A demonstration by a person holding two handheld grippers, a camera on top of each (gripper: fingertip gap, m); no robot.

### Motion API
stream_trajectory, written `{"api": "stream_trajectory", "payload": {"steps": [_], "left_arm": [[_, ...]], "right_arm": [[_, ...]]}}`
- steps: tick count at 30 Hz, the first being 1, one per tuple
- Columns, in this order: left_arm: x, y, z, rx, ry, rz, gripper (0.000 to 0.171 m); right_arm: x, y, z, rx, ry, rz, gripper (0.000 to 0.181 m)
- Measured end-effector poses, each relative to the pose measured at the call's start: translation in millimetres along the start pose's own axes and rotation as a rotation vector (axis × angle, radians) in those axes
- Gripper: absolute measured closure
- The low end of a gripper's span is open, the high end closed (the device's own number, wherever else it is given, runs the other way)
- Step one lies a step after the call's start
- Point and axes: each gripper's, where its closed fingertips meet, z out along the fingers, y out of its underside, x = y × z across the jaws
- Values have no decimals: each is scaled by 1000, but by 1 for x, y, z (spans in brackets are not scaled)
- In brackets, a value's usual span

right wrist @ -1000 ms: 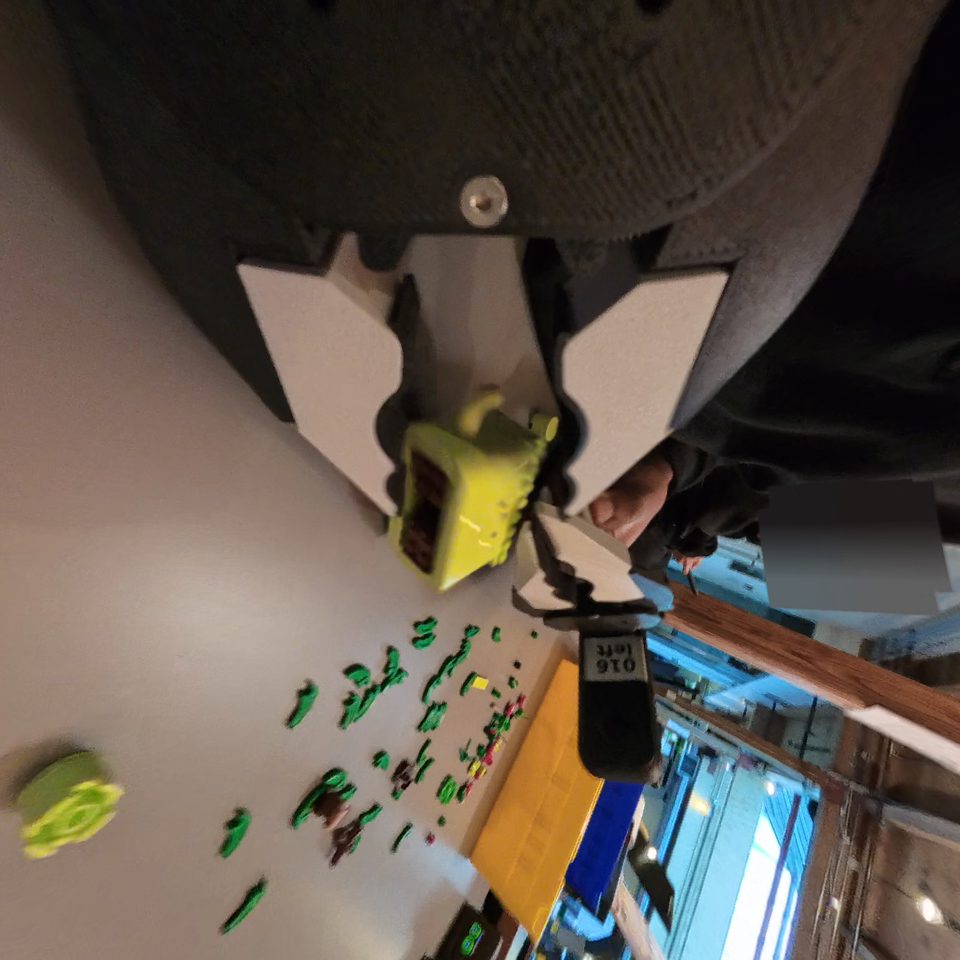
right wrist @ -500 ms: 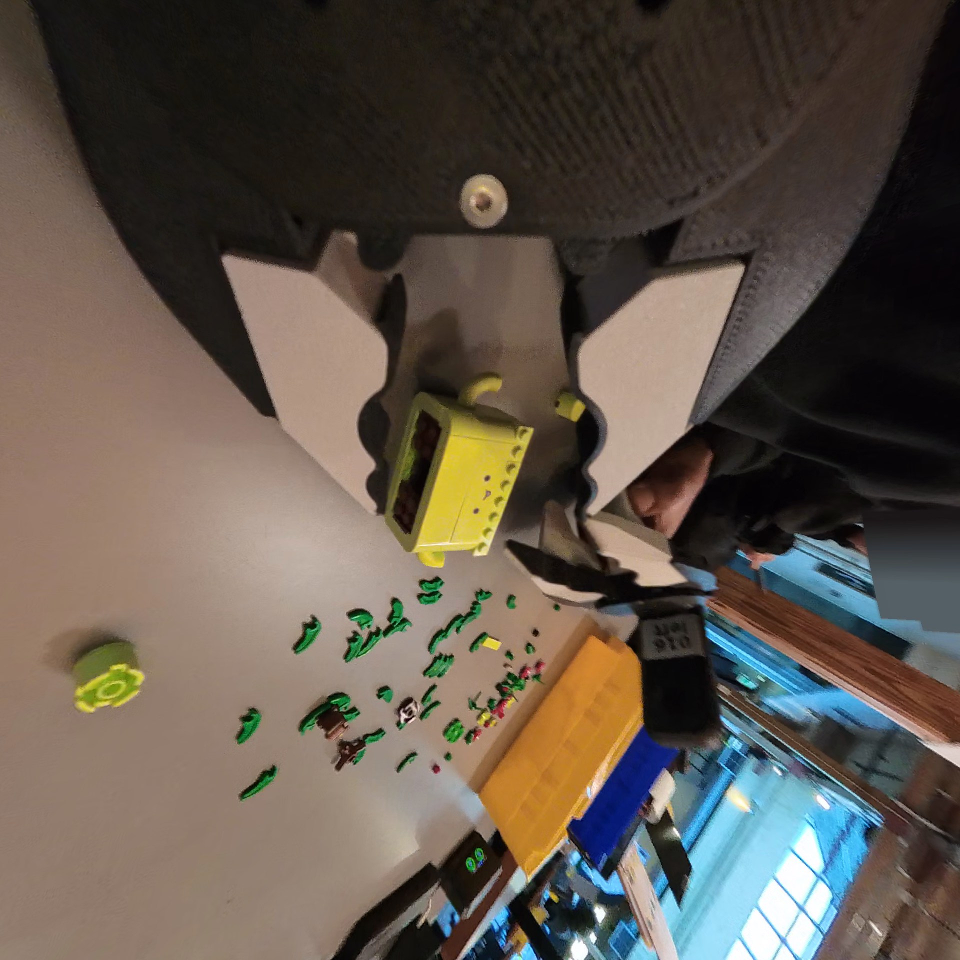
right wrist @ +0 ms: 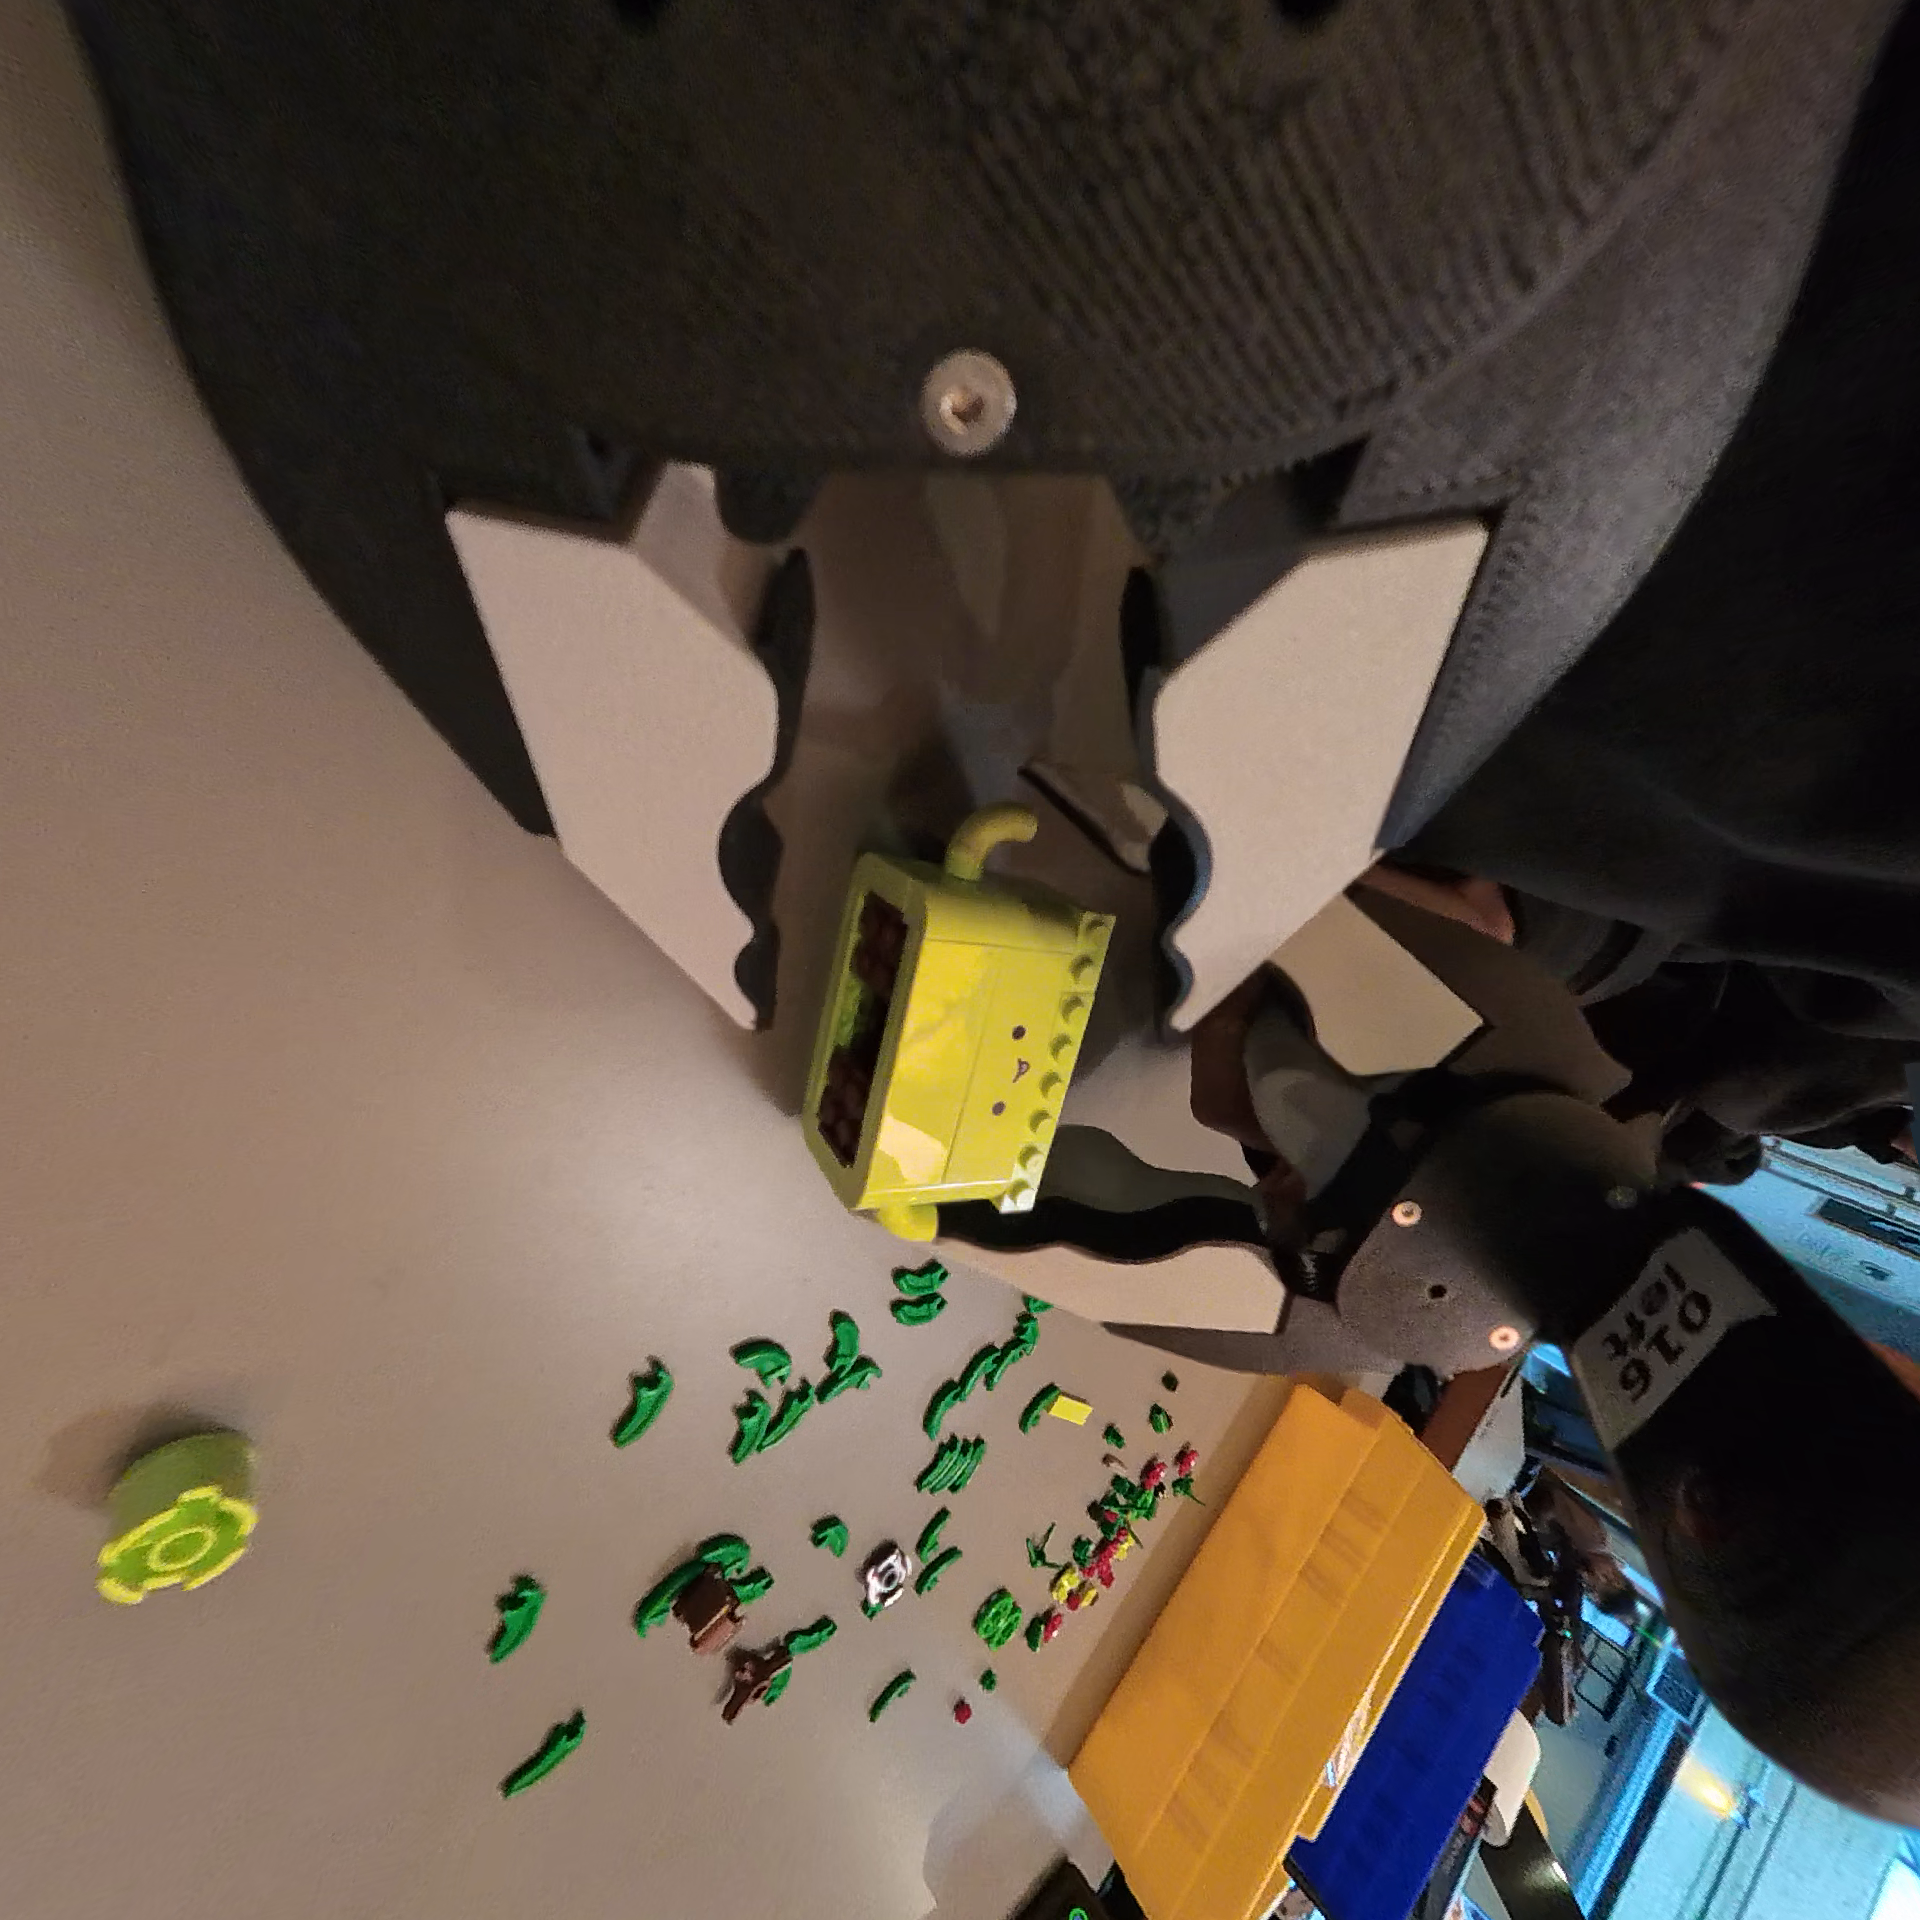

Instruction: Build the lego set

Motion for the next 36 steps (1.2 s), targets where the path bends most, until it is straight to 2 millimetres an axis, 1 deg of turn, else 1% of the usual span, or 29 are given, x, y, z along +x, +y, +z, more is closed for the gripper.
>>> {"api": "stream_trajectory", "payload": {"steps": [2,3,4,5,9,11,13,15,18,19,22,24,26,31,33,35,36], "left_arm": [[1,-2,1,4,27,-7,79],[1,-3,2,6,37,-13,91],[0,-4,1,11,37,-24,96],[0,-4,1,15,46,-33,96],[3,-7,-1,36,57,-14,98],[3,-8,-3,48,37,4,98],[3,-10,-4,65,20,23,98],[1,-12,-6,81,-13,53,98],[-1,-12,-4,67,-62,106,98],[0,-10,-2,48,-70,118,98],[1,-8,0,28,-94,158,99],[1,-7,0,26,-95,157,99],[1,-7,1,24,-83,144,99],[1,-7,1,24,-84,146,99],[1,-7,2,20,-67,127,98],[0,-8,2,20,-54,102,98],[-1,-8,2,19,-61,98,98]], "right_arm": [[-1,2,3,-16,3,-2,114],[1,4,4,-28,14,0,120],[3,3,4,-25,32,-1,125],[4,3,5,-26,37,-1,128],[1,1,2,-17,11,8,127],[5,-5,-4,10,51,-24,122],[6,-15,-12,49,119,-103,123],[0,-21,-16,44,169,-225,137],[-17,-21,-10,7,174,-332,145],[-19,-21,-7,5,187,-350,149],[-6,-16,-2,-47,299,-406,146],[-3,-16,-2,-44,336,-435,143],[-1,-16,-2,-46,350,-435,145],[-1,-17,-2,-26,323,-416,145],[-6,-16,0,-26,299,-444,157],[-11,-16,3,-34,312,-502,174],[-11,-16,4,-42,339,-537,176]]}}
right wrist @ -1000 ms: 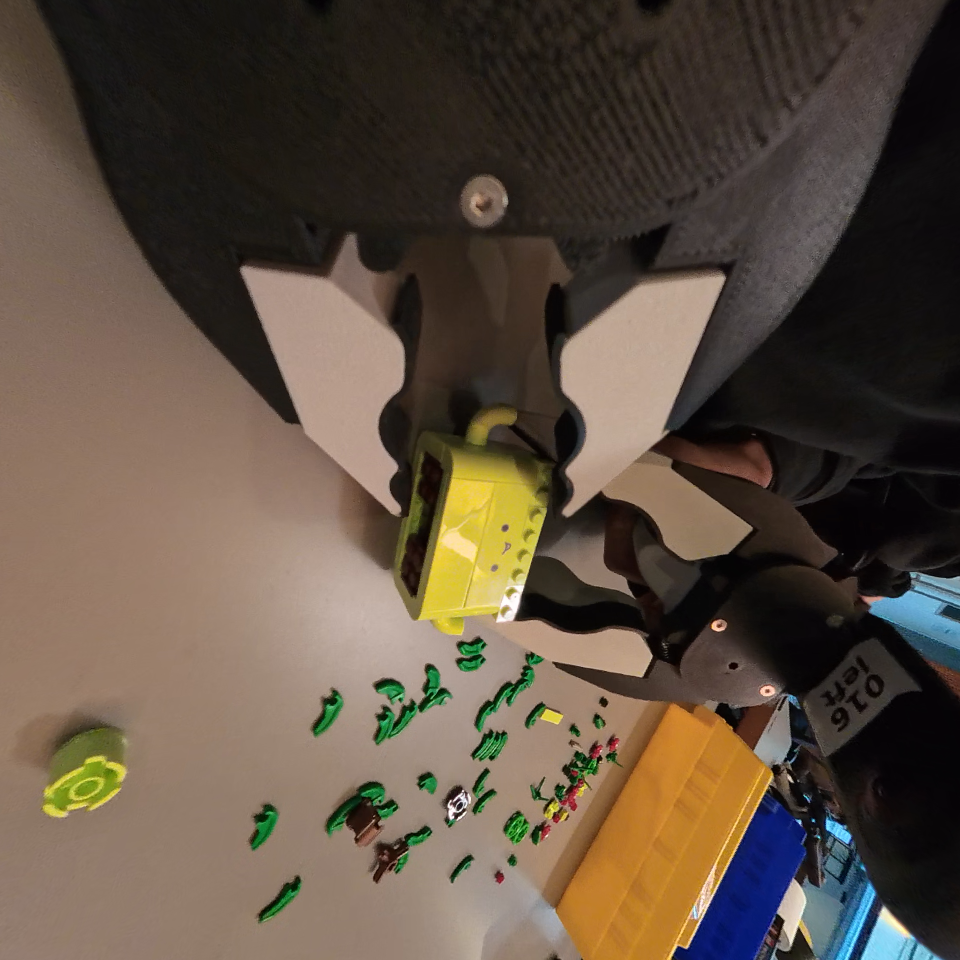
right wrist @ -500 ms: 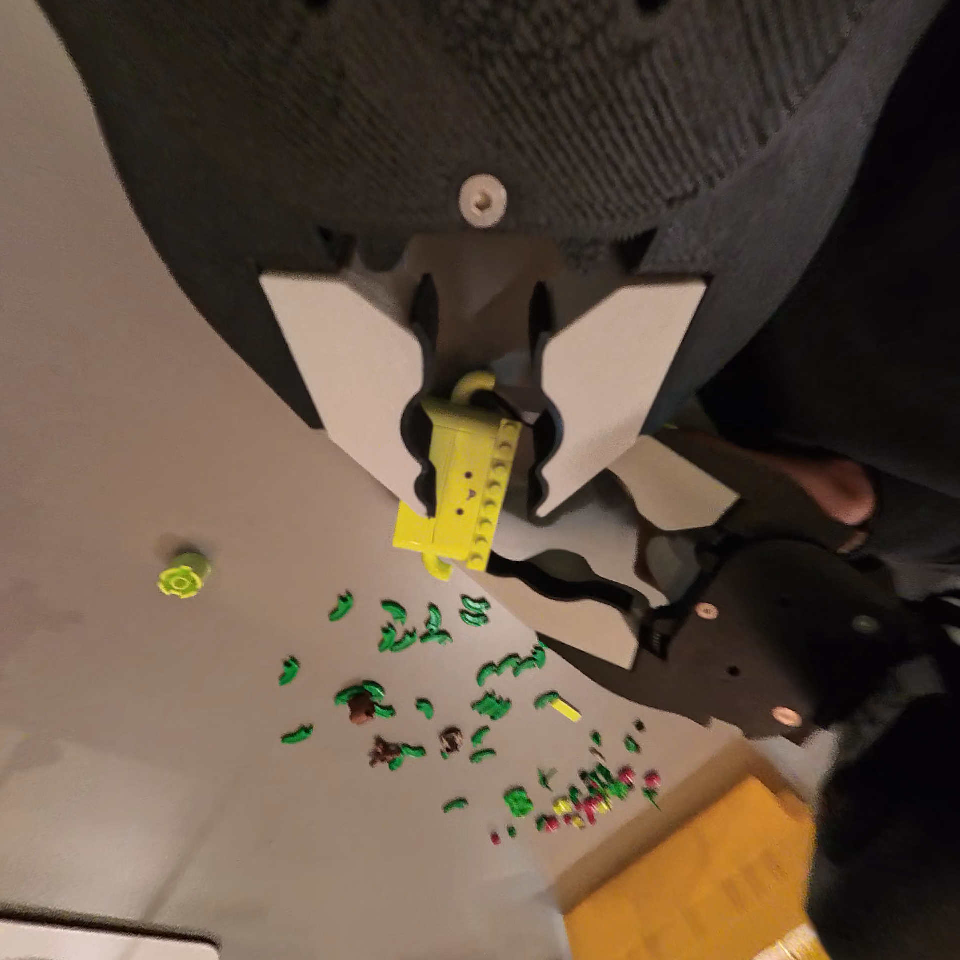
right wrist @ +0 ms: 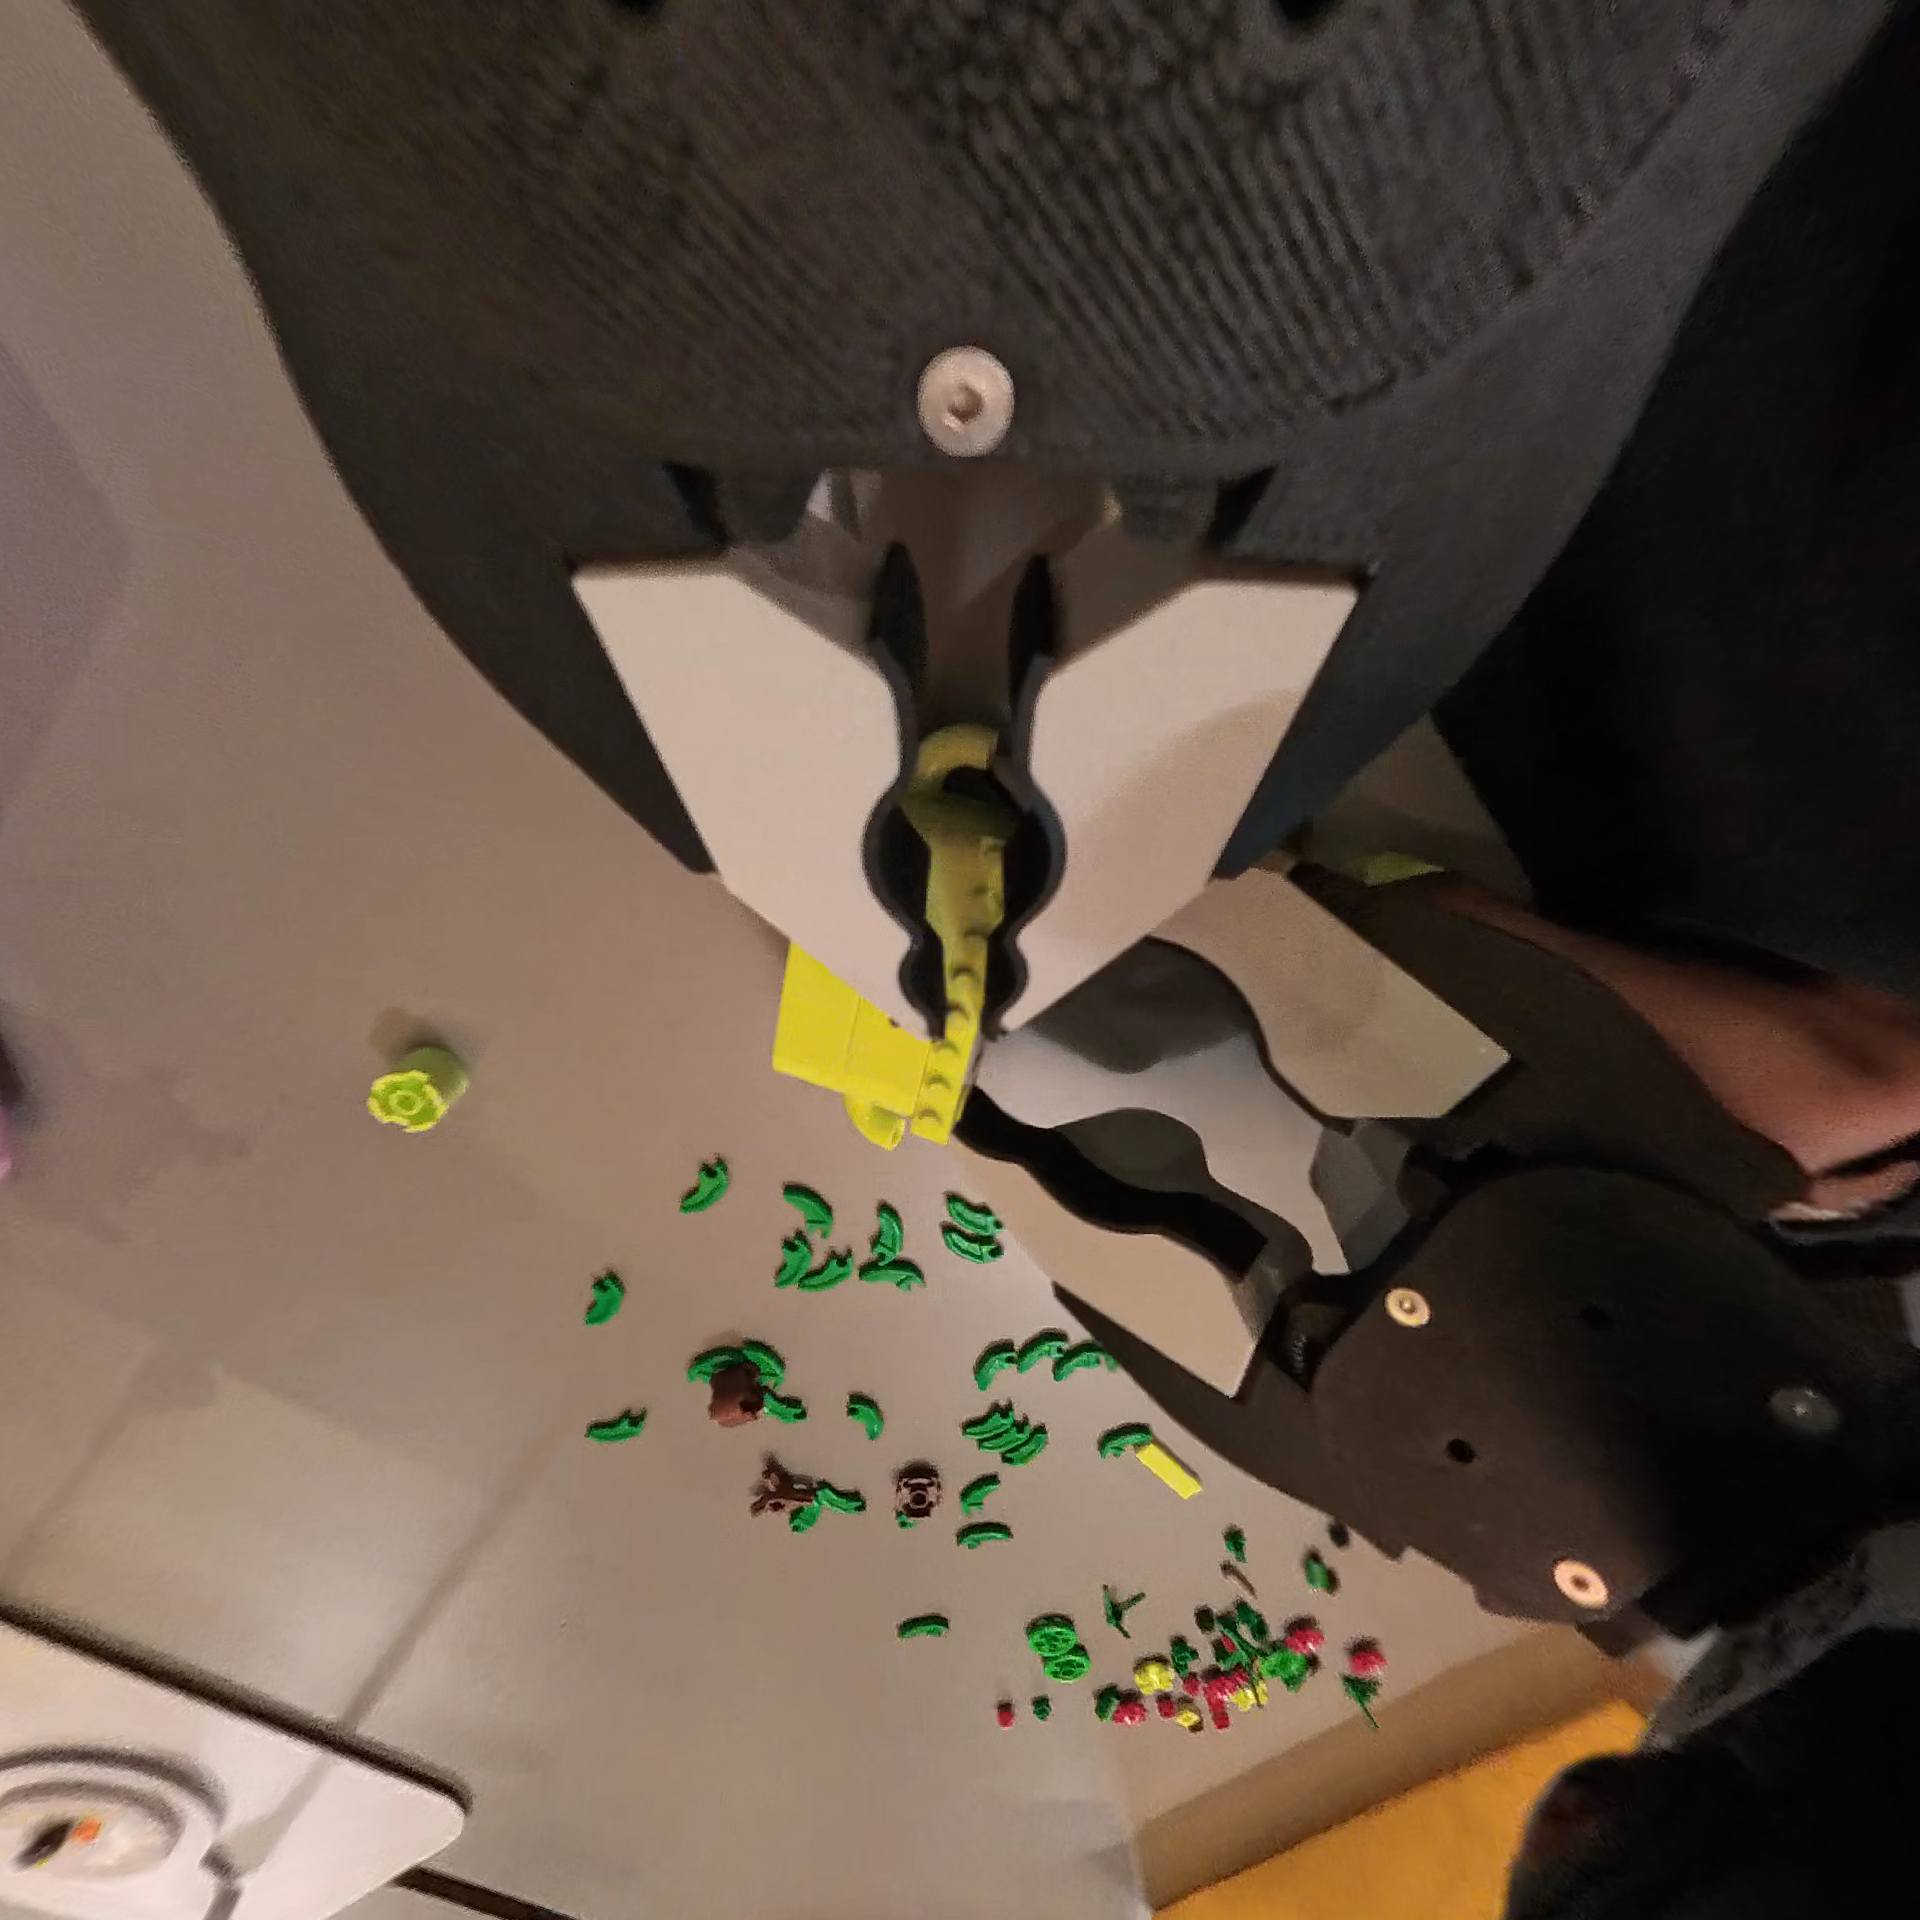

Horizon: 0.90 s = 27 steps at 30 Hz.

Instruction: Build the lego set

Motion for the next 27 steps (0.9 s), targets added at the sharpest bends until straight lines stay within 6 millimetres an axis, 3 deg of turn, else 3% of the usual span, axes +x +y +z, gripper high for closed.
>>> {"api": "stream_trajectory", "payload": {"steps": [6,10,12,14,17,18,21,27], "left_arm": [[-2,0,1,1,-10,-11,98],[-5,-2,2,3,-17,-30,98],[-7,3,3,-24,-22,-41,99],[-8,3,2,-22,-21,-47,99],[-6,2,2,-17,-8,-45,99],[-6,1,1,-10,-5,-46,99],[-6,-2,-2,19,1,-54,99],[-4,-8,-8,73,-12,-20,99]], "right_arm": [[2,-1,1,-53,30,-43,177],[5,-5,0,-63,144,-170,178],[22,-19,-14,3,267,-213,181],[32,-29,-28,55,255,-148,181],[22,-30,-27,94,93,12,181],[20,-26,-24,89,82,19,181],[7,-11,-9,33,55,-10,159],[2,-6,-2,25,76,-45,166]]}}
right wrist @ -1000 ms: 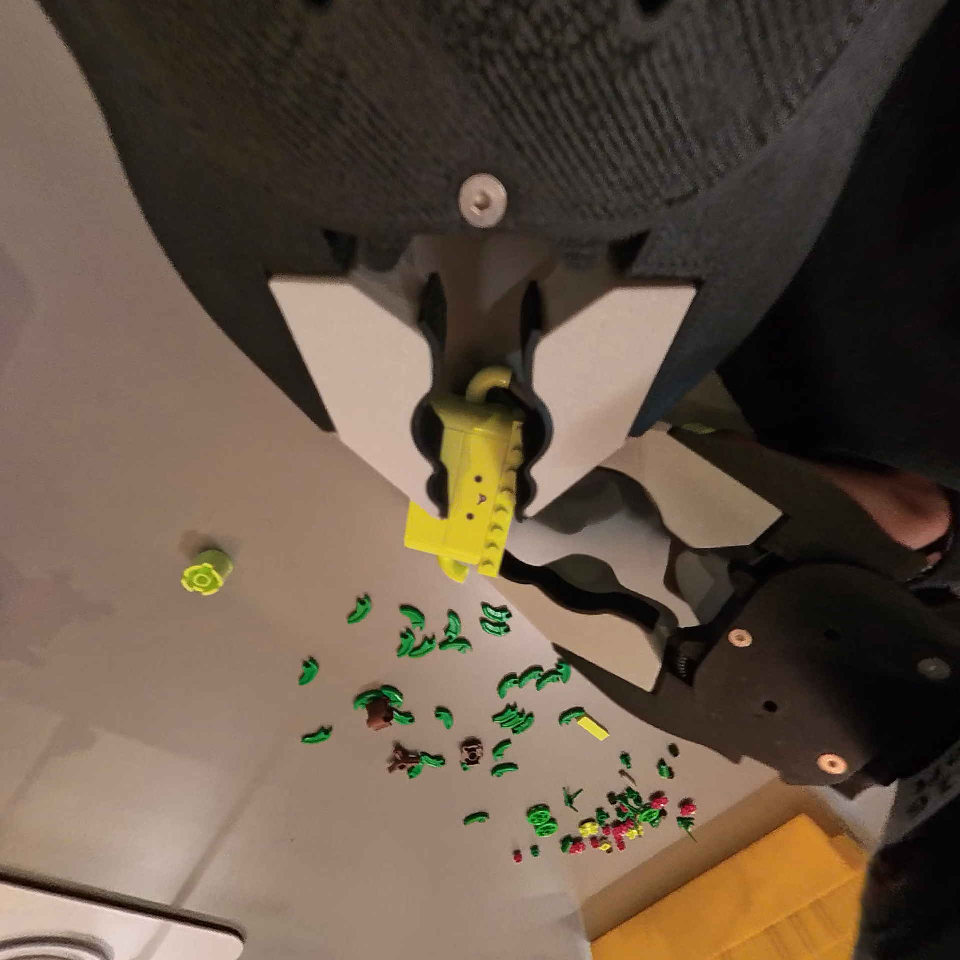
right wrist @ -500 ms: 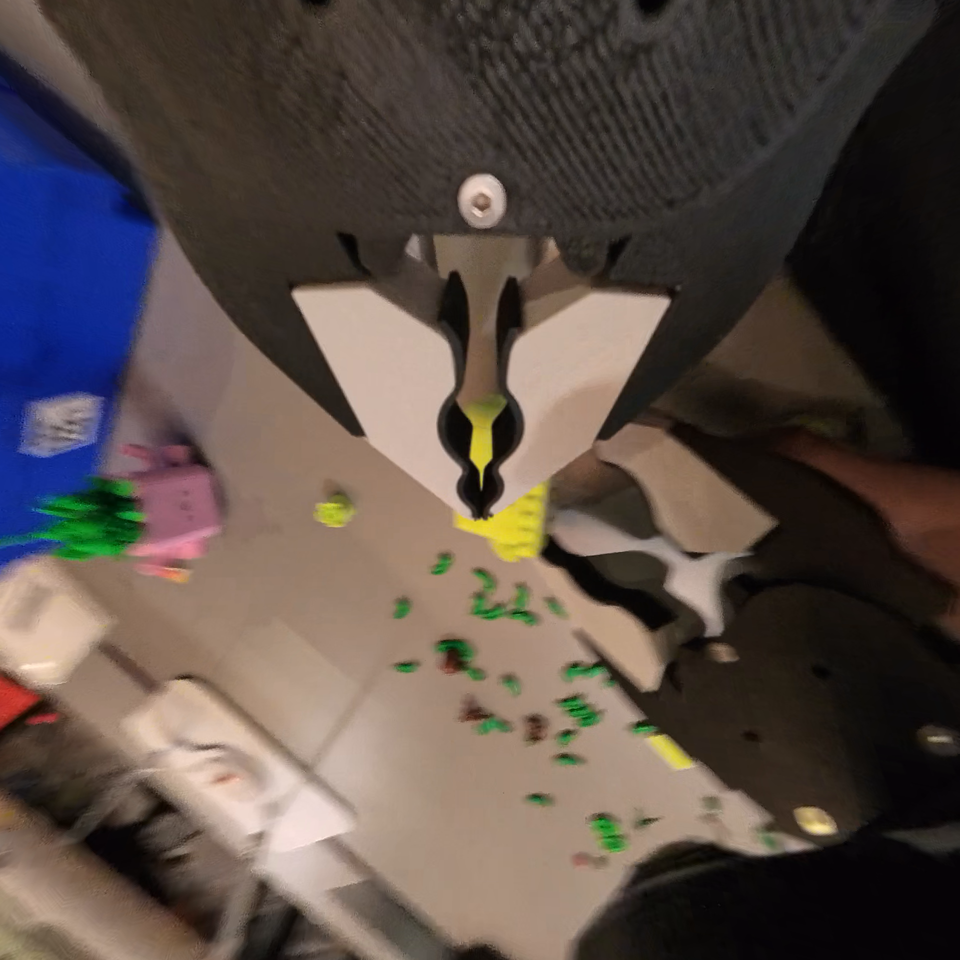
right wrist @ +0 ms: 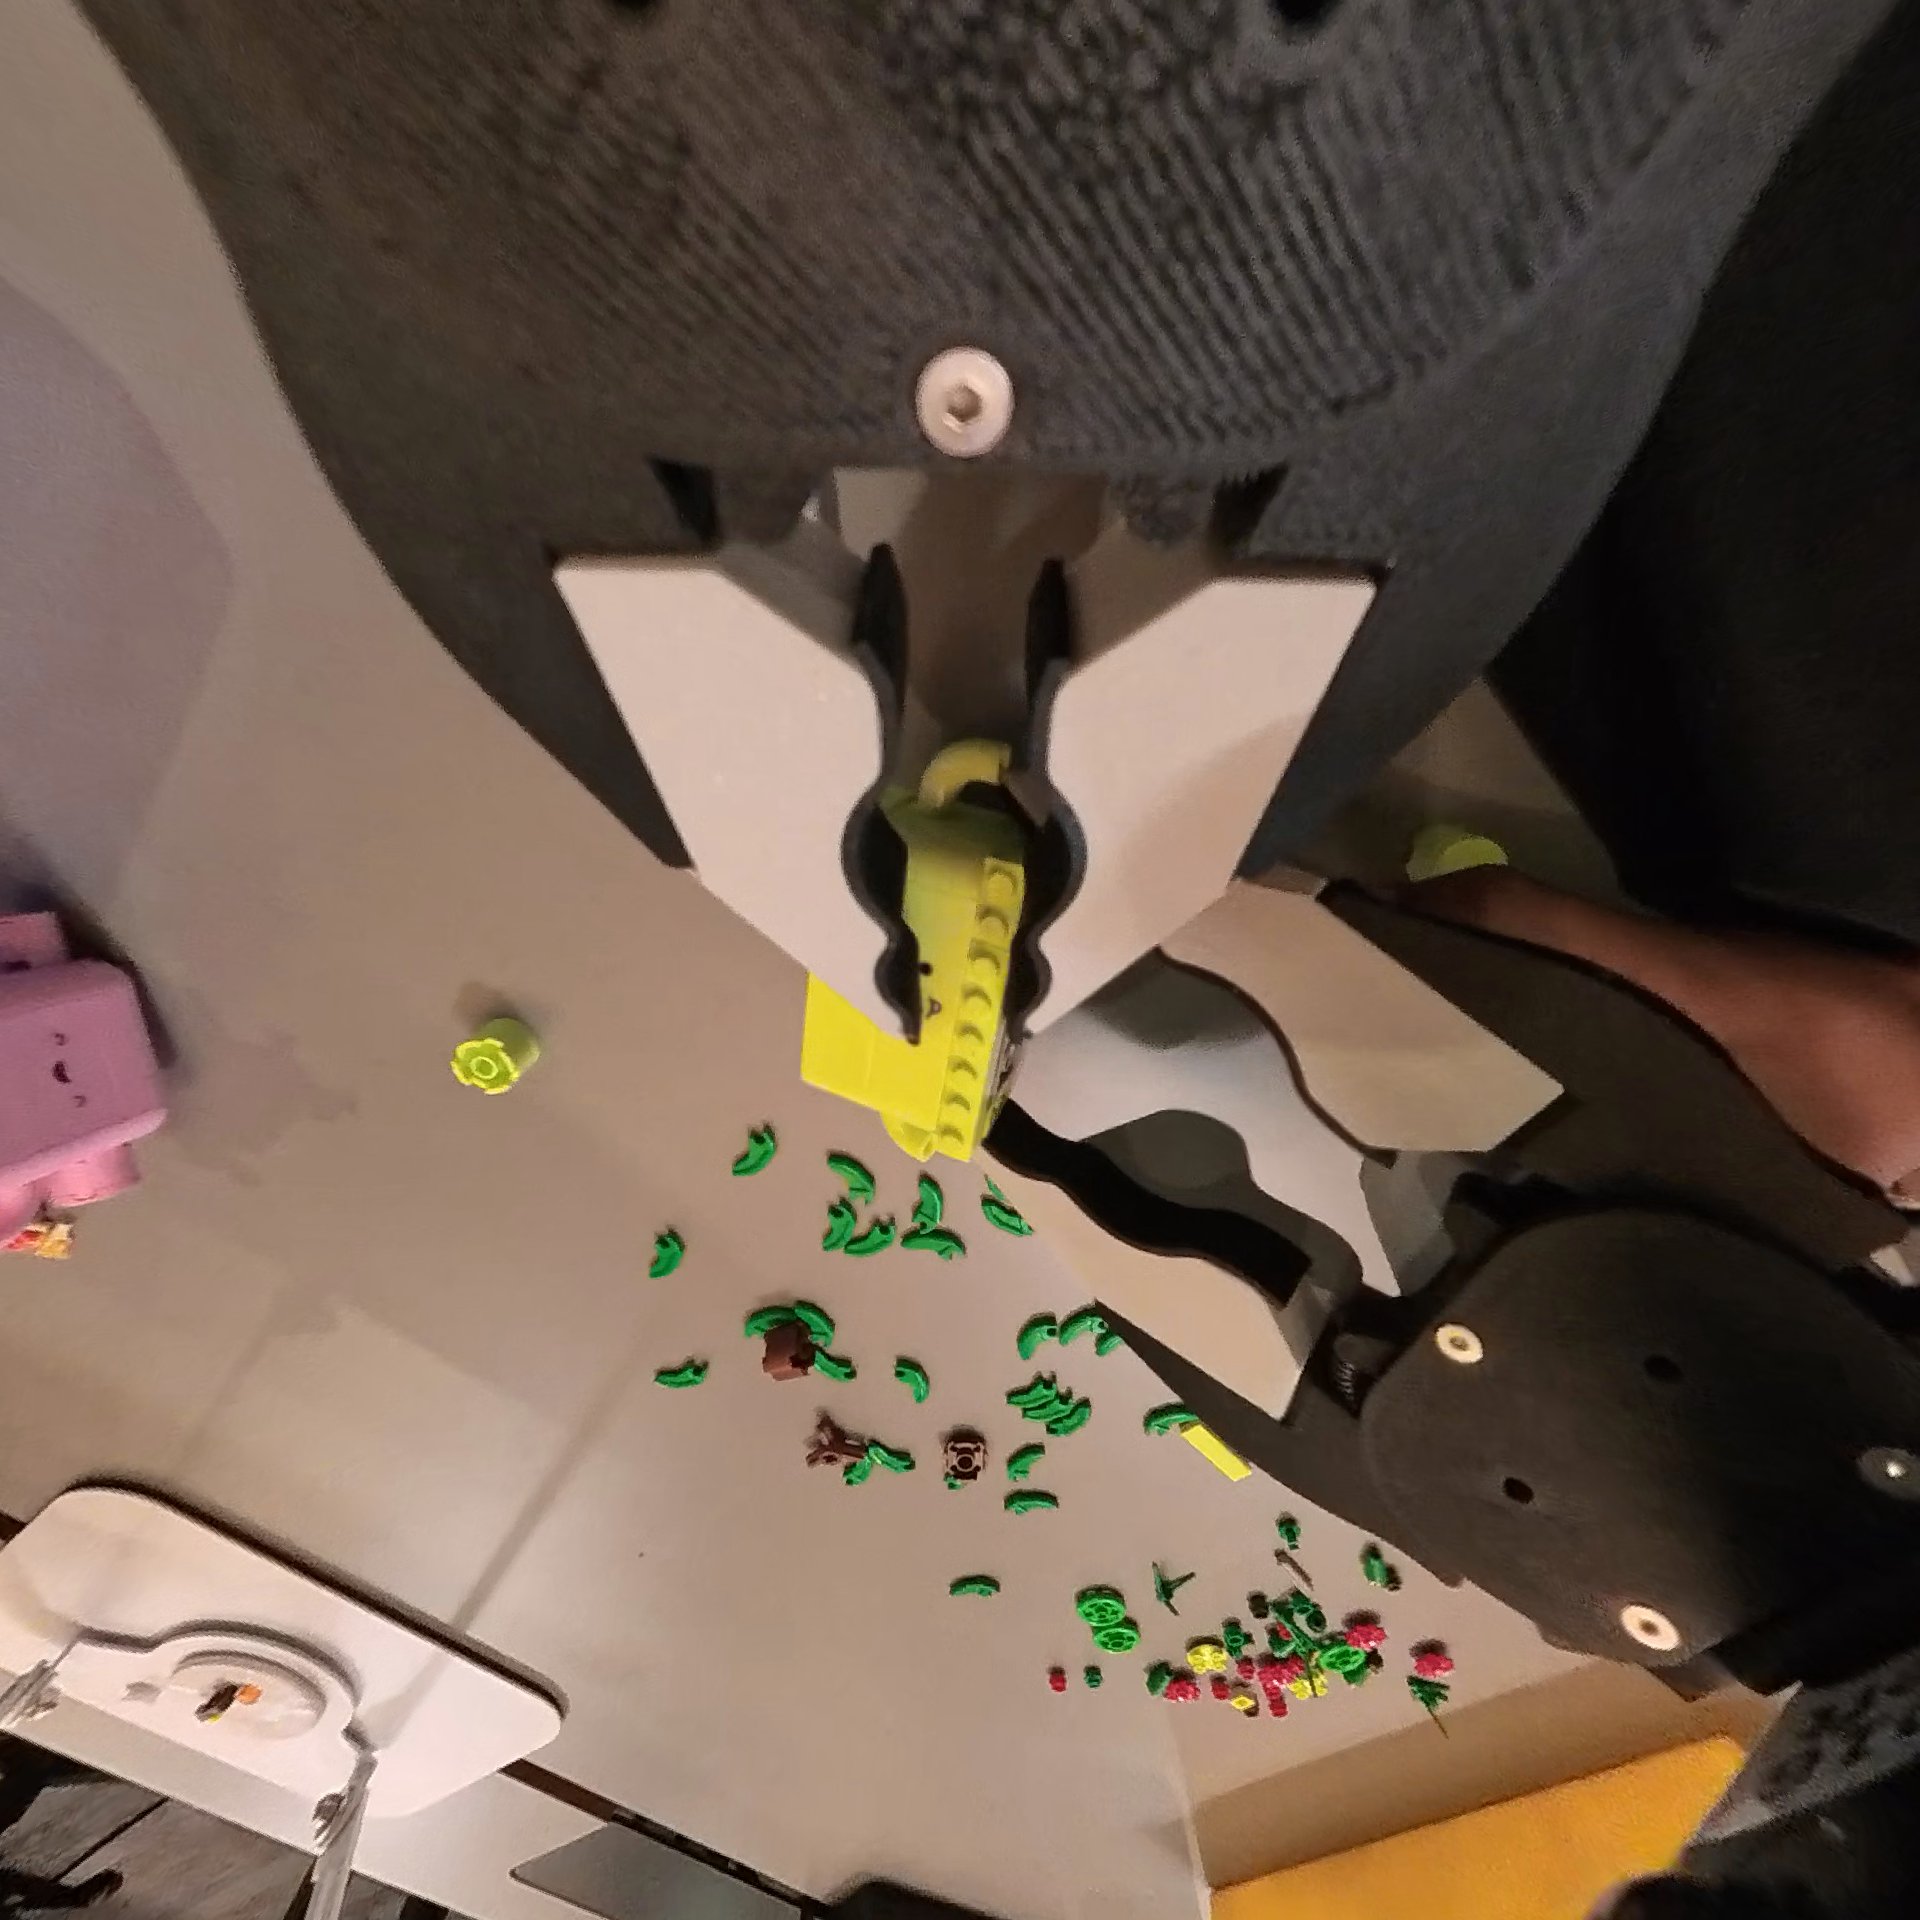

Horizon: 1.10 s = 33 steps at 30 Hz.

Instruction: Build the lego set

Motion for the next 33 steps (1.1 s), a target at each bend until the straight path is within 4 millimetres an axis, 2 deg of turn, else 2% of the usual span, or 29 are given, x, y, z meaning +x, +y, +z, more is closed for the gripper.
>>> {"api": "stream_trajectory", "payload": {"steps": [2,5,14,21,22,26,29,33], "left_arm": [[0,2,1,-18,-12,20,99],[1,2,0,-17,-24,46,99],[1,-4,-7,9,-32,112,100],[1,1,-6,-41,-9,91,100],[0,2,-7,-64,5,73,99],[-3,1,-9,-104,101,-100,100],[-5,1,-11,-107,132,-138,100],[-6,3,-12,-126,112,-87,100]], "right_arm": [[-1,2,-1,-4,-24,28,175],[-1,2,-2,20,-72,120,177],[-2,-5,-10,130,-403,592,181],[14,-4,-18,173,-340,563,181],[15,-3,-20,171,-350,575,175],[12,21,-12,44,-368,603,179],[10,19,-12,73,-403,655,181],[9,24,-10,53,-420,684,181]]}}
